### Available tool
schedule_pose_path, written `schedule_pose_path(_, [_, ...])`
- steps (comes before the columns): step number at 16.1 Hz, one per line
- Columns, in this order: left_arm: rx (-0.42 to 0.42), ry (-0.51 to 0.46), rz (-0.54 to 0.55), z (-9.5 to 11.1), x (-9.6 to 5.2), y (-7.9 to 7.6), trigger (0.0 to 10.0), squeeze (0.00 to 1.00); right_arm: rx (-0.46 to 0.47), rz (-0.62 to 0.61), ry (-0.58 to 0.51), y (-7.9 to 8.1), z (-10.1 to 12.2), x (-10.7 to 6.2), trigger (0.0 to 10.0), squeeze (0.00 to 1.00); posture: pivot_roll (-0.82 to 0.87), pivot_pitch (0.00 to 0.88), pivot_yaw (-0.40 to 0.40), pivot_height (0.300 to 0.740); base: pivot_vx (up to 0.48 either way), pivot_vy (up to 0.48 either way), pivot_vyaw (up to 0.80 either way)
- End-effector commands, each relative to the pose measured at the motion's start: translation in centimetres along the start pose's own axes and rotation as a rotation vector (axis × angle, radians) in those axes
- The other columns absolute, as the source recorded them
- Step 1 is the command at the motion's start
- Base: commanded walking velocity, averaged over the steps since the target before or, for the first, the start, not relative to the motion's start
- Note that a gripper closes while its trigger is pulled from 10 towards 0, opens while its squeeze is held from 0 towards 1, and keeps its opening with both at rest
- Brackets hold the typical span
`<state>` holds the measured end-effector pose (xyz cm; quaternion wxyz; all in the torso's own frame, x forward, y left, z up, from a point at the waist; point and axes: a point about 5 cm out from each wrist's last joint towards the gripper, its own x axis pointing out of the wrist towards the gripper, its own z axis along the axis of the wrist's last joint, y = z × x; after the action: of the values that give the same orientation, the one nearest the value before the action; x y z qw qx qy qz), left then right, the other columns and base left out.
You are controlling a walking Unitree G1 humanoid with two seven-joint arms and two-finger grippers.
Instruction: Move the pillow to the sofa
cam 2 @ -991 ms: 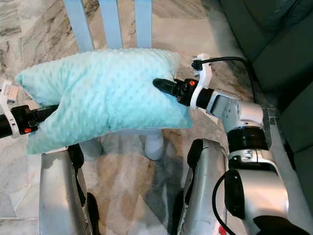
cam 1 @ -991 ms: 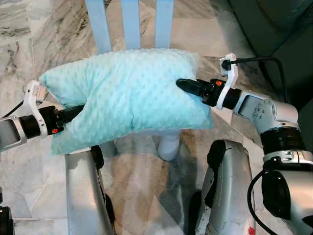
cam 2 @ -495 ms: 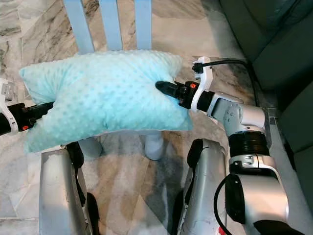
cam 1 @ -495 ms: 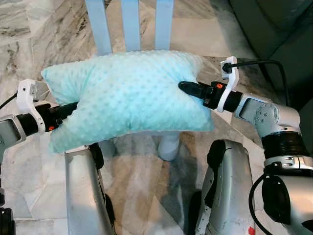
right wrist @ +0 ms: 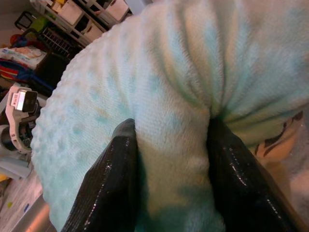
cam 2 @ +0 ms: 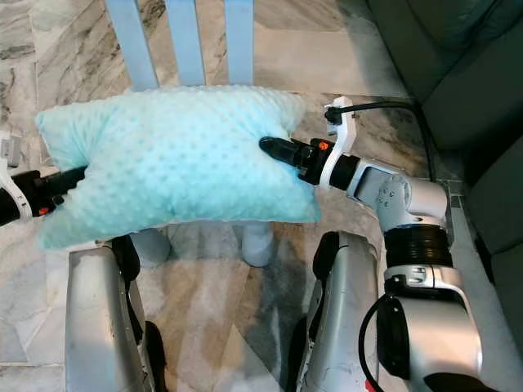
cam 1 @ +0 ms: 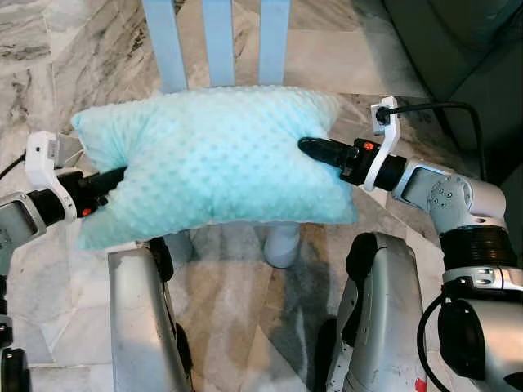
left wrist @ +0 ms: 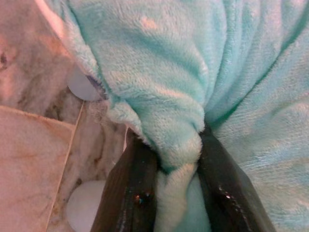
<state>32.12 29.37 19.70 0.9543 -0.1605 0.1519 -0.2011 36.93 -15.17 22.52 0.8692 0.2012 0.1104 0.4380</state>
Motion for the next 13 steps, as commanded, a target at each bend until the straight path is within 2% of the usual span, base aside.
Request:
schedule_pose_path(1, [-0.010, -0.008, 0.040, -0.6, -0.2, 0.6, 0.0, 0.00, 0.003, 0.012, -0.001, 0.3, -0.3, 0.2, 0.0, 0.00, 0.07, 0.317, -0.029, 0.319, 0.000, 0.000, 0.00])
schedule_pose_path(3, [0.021, -0.103, 0.053, 0.4, 0.5, 0.3, 0.0, 0.00, -0.016, 0.004, -0.022, 0.3, 0.0, 0.6, 0.0, 0.00, 0.07, 0.271, -0.031, 0.319, 0.000, 0.000, 0.00])
schedule_pose_path(5, [0.102, -0.228, 0.085, 1.6, 0.8, -0.1, 0.0, 0.00, -0.043, 0.015, -0.048, 0.9, 0.4, 0.7, 0.0, 0.00, 0.07, 0.225, -0.030, 0.319, 0.000, 0.000, 0.00])
schedule_pose_path(7, [0.132, -0.297, 0.129, 1.5, 1.3, -0.2, 0.0, 0.00, -0.065, 0.019, -0.075, 1.1, 0.7, 0.7, 0.0, 0.00, 0.07, 0.177, -0.031, 0.319, 0.000, 0.000, 0.00])
schedule_pose_path(9, [0.179, -0.451, 0.180, 1.2, 2.2, -1.3, 0.0, 0.00, -0.089, -0.005, -0.200, 1.7, 2.0, 0.3, 0.0, 0.00, 0.06, 0.091, -0.038, 0.319, 0.000, 0.000, 0.00])
schedule_pose_path(11, [0.203, -0.516, 0.184, 1.4, 2.4, -1.9, 0.0, 0.00, -0.106, -0.013, -0.244, 2.1, 2.3, 0.2, 0.0, 0.00, 0.05, 0.046, -0.040, 0.319, 0.000, 0.000, 0.00])
schedule_pose_path(12, [0.206, -0.582, 0.201, 1.7, 2.9, -2.5, 0.0, 0.00, -0.122, -0.031, -0.284, 2.4, 2.5, -0.1, 0.0, 0.00, 0.05, 0.001, -0.038, 0.319, 0.000, 0.000, 0.00])
schedule_pose_path(13, [0.187, -0.608, 0.209, 1.8, 3.1, -2.8, 0.0, 0.00, -0.125, -0.041, -0.302, 2.4, 2.4, -0.1, 0.0, 0.00, 0.05, 0.000, -0.036, 0.319, 0.000, 0.000, 0.00])
